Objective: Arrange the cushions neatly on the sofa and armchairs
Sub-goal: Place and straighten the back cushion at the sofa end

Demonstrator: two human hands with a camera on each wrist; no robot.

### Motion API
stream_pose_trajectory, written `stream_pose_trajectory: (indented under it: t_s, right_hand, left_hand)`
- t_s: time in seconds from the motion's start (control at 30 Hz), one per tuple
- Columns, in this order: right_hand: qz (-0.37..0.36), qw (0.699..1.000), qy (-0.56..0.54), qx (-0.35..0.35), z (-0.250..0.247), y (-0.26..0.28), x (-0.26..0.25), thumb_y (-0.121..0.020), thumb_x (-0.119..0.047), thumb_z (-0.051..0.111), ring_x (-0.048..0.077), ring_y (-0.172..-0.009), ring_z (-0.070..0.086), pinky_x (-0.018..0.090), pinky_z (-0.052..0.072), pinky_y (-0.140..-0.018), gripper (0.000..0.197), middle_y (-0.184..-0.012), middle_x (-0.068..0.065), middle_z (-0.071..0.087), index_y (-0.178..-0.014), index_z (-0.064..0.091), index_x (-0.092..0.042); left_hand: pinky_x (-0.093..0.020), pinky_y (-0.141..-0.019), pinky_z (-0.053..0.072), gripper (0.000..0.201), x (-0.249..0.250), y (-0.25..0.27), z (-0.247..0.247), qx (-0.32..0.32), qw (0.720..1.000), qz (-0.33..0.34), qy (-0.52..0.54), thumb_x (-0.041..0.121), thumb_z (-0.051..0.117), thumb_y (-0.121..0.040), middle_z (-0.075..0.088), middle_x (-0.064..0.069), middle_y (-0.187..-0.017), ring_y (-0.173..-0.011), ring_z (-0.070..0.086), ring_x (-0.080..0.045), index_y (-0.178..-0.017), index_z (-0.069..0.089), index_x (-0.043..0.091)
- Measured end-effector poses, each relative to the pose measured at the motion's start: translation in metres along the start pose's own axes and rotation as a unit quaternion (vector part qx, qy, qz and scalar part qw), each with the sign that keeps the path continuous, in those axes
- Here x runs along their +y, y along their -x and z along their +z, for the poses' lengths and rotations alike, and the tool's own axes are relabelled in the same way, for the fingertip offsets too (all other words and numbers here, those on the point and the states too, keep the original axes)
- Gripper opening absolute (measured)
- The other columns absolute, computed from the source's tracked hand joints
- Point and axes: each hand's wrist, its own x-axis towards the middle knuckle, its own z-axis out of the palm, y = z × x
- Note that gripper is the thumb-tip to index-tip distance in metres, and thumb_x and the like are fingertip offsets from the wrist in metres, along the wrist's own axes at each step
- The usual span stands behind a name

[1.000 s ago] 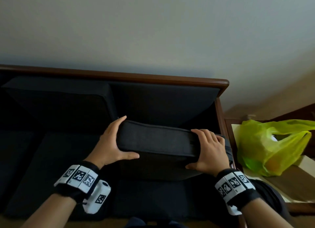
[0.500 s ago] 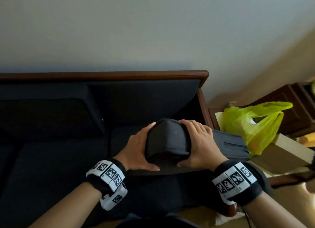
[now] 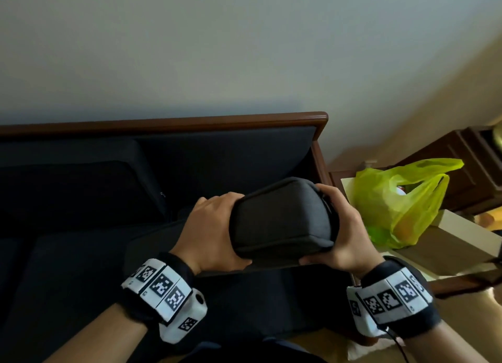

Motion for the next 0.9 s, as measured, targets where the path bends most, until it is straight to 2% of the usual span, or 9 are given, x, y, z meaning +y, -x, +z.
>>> stream_pose_trajectory:
  t_s: [0.1,0.17,0.27,0.33,0.43,0.5,0.6,0.8,0.9]
  right_hand:
    - [0.076,0.994,-0.073,-0.029,0.021,0.008,0.027,-0.034,-0.040,0.093,0.016,-0.130,0.049,0.053,0.042,-0.105,0.117,-0.139,-0.003,0.051,-0.135,0.035,-0.048]
    - [0.141,0.980,-0.129,-0.059,0.040,0.013,0.040,-0.039,-0.041,0.094,0.011,-0.133,0.044,0.046,0.040,-0.110,0.120,-0.144,-0.003,0.045,-0.141,0.033,-0.042]
    - [0.254,0.958,-0.115,-0.062,0.072,0.018,0.050,-0.038,-0.077,0.081,0.011,-0.135,0.035,0.032,0.035,-0.111,0.127,-0.148,-0.005,0.033,-0.147,0.030,-0.035]
    - [0.367,0.928,-0.066,-0.016,0.086,0.020,0.058,-0.042,-0.087,0.068,0.020,-0.136,0.035,0.038,0.035,-0.111,0.127,-0.151,0.001,0.031,-0.149,0.030,-0.031]
    - [0.494,0.866,-0.030,0.070,0.083,0.027,0.080,-0.079,-0.064,0.064,0.031,-0.136,0.041,0.046,0.034,-0.112,0.087,-0.151,0.010,0.039,-0.149,0.035,-0.022]
    - [0.536,0.840,-0.028,0.078,0.076,0.034,0.093,-0.088,-0.057,0.058,0.034,-0.129,0.048,0.044,0.037,-0.107,0.071,-0.142,0.014,0.050,-0.144,0.039,-0.018]
    - [0.585,0.804,-0.052,0.088,0.077,0.046,0.103,-0.092,-0.057,0.050,0.037,-0.125,0.049,0.040,0.037,-0.103,0.066,-0.137,0.019,0.053,-0.138,0.048,-0.010]
    - [0.643,0.756,-0.045,0.110,0.089,0.074,0.102,-0.095,-0.053,0.044,0.042,-0.129,0.044,0.043,0.034,-0.105,0.065,-0.142,0.023,0.048,-0.139,0.048,-0.005]
    - [0.642,0.755,-0.053,0.119,0.091,0.078,0.098,-0.092,-0.055,0.049,0.041,-0.129,0.043,0.042,0.033,-0.106,0.067,-0.141,0.022,0.048,-0.139,0.050,-0.008]
  left_hand:
    - [-0.035,-0.091,0.041,0.096,-0.001,-0.005,0.011,-0.057,0.996,-0.035,-0.065,0.058,0.080,-0.041,0.064,0.005,-0.113,-0.102,0.062,-0.017,-0.125,0.051,0.021]
    - [-0.034,-0.096,0.037,0.099,-0.006,-0.006,0.033,-0.135,0.980,-0.083,-0.118,0.058,0.082,-0.045,0.061,0.005,-0.120,-0.109,0.058,-0.018,-0.130,0.046,0.023]
    - [-0.035,-0.102,0.033,0.100,-0.012,0.002,0.076,-0.219,0.957,-0.093,-0.169,0.059,0.079,-0.052,0.055,0.003,-0.129,-0.117,0.051,-0.019,-0.137,0.039,0.024]
    - [-0.037,-0.104,0.032,0.103,-0.008,0.006,0.102,-0.248,0.949,-0.070,-0.180,0.062,0.076,-0.056,0.051,0.001,-0.134,-0.121,0.048,-0.021,-0.142,0.035,0.023]
    - [-0.038,-0.104,0.029,0.097,-0.002,0.005,0.123,-0.262,0.953,-0.055,-0.139,0.069,0.071,-0.062,0.049,0.003,-0.134,-0.122,0.046,-0.019,-0.142,0.037,0.026]
    - [-0.038,-0.101,0.028,0.075,-0.007,0.005,0.121,-0.248,0.961,-0.081,-0.086,0.073,0.058,-0.073,0.054,0.007,-0.128,-0.120,0.049,-0.016,-0.133,0.048,0.030]
    - [-0.037,-0.092,0.030,0.059,-0.041,0.020,0.103,-0.195,0.953,-0.225,-0.050,0.071,0.029,-0.083,0.068,0.010,-0.114,-0.115,0.057,-0.017,-0.110,0.065,0.031]
    - [-0.051,-0.100,0.029,0.046,-0.137,0.124,0.048,-0.095,0.826,-0.541,-0.124,0.050,0.033,-0.097,0.062,-0.010,-0.123,-0.121,0.048,-0.032,-0.113,0.066,0.022]
    - [-0.056,-0.105,0.026,0.063,-0.148,0.174,0.038,-0.044,0.723,-0.686,-0.068,0.058,0.031,-0.088,0.052,-0.017,-0.136,-0.127,0.042,-0.039,-0.129,0.057,0.017]
